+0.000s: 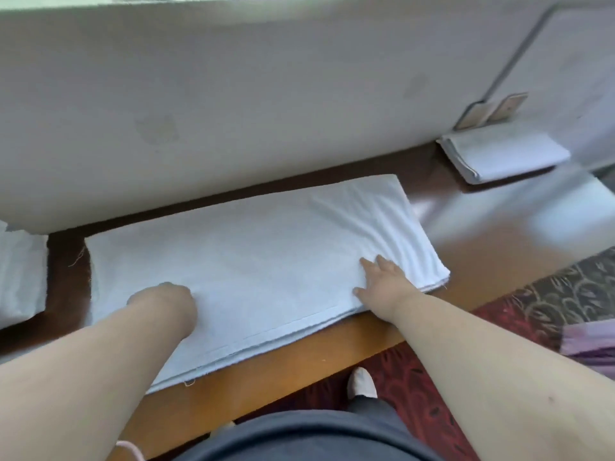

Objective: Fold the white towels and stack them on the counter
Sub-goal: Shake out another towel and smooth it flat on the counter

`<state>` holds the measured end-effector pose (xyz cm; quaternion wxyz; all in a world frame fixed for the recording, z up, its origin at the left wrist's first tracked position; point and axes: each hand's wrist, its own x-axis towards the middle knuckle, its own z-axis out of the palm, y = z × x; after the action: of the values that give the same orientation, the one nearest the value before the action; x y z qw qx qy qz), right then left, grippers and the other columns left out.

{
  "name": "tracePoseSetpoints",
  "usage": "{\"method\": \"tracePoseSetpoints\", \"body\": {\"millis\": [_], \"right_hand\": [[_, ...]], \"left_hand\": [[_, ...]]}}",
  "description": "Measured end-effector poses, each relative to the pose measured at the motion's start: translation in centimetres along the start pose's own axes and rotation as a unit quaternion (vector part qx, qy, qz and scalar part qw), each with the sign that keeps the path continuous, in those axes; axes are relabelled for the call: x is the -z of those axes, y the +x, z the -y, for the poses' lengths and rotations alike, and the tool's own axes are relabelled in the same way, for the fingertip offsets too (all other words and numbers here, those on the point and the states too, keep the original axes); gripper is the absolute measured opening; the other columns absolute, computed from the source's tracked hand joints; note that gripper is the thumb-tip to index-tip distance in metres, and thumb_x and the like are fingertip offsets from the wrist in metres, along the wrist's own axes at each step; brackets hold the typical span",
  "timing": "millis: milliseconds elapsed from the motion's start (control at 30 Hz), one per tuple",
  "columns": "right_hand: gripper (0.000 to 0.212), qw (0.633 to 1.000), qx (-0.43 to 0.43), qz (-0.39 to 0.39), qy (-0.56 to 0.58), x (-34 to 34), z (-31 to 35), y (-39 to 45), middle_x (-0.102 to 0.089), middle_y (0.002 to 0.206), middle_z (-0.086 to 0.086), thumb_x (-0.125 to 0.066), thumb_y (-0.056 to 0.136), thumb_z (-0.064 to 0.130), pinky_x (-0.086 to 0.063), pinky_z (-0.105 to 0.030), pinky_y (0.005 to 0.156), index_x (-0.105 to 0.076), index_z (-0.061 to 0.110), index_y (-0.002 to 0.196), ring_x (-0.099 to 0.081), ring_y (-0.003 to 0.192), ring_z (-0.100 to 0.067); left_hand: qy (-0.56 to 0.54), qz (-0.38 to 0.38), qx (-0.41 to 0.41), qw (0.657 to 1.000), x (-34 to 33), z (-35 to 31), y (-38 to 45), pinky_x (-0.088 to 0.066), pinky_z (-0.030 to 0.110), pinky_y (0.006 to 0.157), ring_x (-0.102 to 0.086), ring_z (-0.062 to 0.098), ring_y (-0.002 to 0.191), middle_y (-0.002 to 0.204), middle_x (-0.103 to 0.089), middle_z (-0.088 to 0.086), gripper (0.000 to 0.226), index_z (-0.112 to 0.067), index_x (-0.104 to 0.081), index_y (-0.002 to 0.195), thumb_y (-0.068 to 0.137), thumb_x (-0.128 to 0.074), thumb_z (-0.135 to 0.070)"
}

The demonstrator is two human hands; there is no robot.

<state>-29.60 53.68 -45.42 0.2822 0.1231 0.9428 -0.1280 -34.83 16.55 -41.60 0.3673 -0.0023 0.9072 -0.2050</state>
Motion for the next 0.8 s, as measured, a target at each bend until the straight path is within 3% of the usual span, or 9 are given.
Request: {"method": "tracePoseSetpoints", "body": {"millis": [67,267,367,467,567,633,733,800], "right_hand": [[0.077,1.0,0.003,-0.009,0.03,0.0,-2.0,-0.9,0.0,0.167,-0.002,-0.048,0.097,0.054,-0.009,-0.038,0.122,-0.01,0.027,0.159,0.001,0.153,-0.023],[0.071,0.998,0.004,-0.001,0.056,-0.9,-7.8,-3.6,-0.003,0.166,0.007,-0.05,0.097,0.051,-0.015,-0.041,0.122,-0.018,0.032,0.158,0.0,0.153,-0.017],[0.051,0.982,-0.006,-0.095,0.164,-0.4,-9.8,-3.7,-0.039,0.151,0.005,-0.054,0.097,0.043,-0.031,-0.034,0.114,-0.048,0.026,0.145,-0.034,0.141,-0.02],[0.053,0.929,-0.106,-0.202,0.29,0.8,-11.4,-2.6,-0.041,0.148,-0.003,-0.058,0.094,0.037,-0.038,-0.036,0.108,-0.047,0.023,0.143,-0.043,0.133,-0.023],[0.069,0.889,-0.163,-0.171,0.392,2.1,-13.1,-1.0,-0.038,0.151,-0.006,-0.059,0.093,0.04,-0.043,-0.035,0.099,-0.03,0.022,0.153,-0.049,0.128,-0.026],[0.072,0.891,-0.171,-0.123,0.402,2.8,-13.9,0.2,-0.043,0.149,-0.005,-0.056,0.094,0.045,-0.043,-0.034,0.095,-0.026,0.02,0.154,-0.052,0.125,-0.026],[0.058,0.917,-0.171,-0.068,0.353,3.5,-14.6,1.9,-0.054,0.139,-0.005,-0.051,0.098,0.047,-0.041,-0.031,0.088,-0.041,0.016,0.146,-0.054,0.12,-0.026],[0.039,0.921,-0.167,-0.072,0.345,3.9,-14.8,2.6,-0.062,0.121,-0.004,-0.048,0.099,0.044,-0.042,-0.032,0.08,-0.056,0.017,0.126,-0.058,0.105,-0.023]], "left_hand": [[0.021,-0.024,-0.018,0.999,1.9,-2.7,0.1,-0.046,0.035,0.084,-0.055,0.025,0.112,0.119,-0.052,0.001,0.047,-0.021,-0.055,0.128,0.083,-0.043,-0.016],[-0.014,-0.151,-0.181,0.972,6.4,-13.3,-0.7,-0.041,0.036,0.076,-0.047,0.026,0.107,0.117,-0.045,0.004,0.042,-0.021,-0.041,0.13,0.089,-0.037,-0.016],[-0.014,-0.165,-0.296,0.941,8.5,-18.9,-1.1,-0.045,0.039,0.084,-0.046,0.025,0.11,0.124,-0.046,0.003,0.039,-0.025,-0.043,0.134,0.096,-0.036,-0.024],[-0.004,-0.2,-0.369,0.908,10.7,-23.9,-1.1,-0.046,0.041,0.092,-0.047,0.024,0.112,0.127,-0.048,0.001,0.033,-0.025,-0.049,0.129,0.099,-0.036,-0.028],[-0.016,-0.216,-0.386,0.897,13.6,-28.1,-0.1,-0.043,0.041,0.098,-0.044,0.024,0.12,0.134,-0.046,0.001,0.038,-0.023,-0.045,0.137,0.1,-0.037,-0.027],[-0.027,-0.226,-0.37,0.901,16.0,-30.3,1.0,-0.042,0.041,0.098,-0.043,0.025,0.121,0.133,-0.046,0.002,0.039,-0.022,-0.045,0.136,0.098,-0.04,-0.021],[-0.054,-0.239,-0.318,0.916,19.7,-32.6,3.4,-0.042,0.043,0.1,-0.043,0.027,0.123,0.136,-0.042,0.005,0.043,-0.019,-0.042,0.138,0.096,-0.042,-0.014],[-0.081,-0.248,-0.268,0.927,22.3,-33.6,5.2,-0.043,0.043,0.101,-0.046,0.029,0.124,0.139,-0.039,0.008,0.049,-0.018,-0.038,0.141,0.093,-0.044,-0.01]]}}
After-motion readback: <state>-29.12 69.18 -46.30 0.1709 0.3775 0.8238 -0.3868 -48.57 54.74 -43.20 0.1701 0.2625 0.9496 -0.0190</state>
